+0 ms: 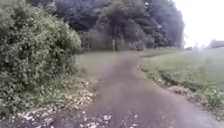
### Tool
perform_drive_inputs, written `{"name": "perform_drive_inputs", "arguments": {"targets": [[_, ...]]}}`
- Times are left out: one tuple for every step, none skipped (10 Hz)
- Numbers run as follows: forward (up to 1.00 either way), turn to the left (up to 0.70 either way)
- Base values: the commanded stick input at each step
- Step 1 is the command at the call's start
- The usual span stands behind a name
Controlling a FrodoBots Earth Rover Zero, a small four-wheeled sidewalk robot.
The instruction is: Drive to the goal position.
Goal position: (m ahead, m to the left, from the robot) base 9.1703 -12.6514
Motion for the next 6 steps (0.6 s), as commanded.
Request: {"name": "perform_drive_inputs", "arguments": {"targets": [[0.70,0.00],[0.70,0.00],[0.70,0.00],[0.70,0.00],[0.70,0.00],[0.70,0.00]]}}
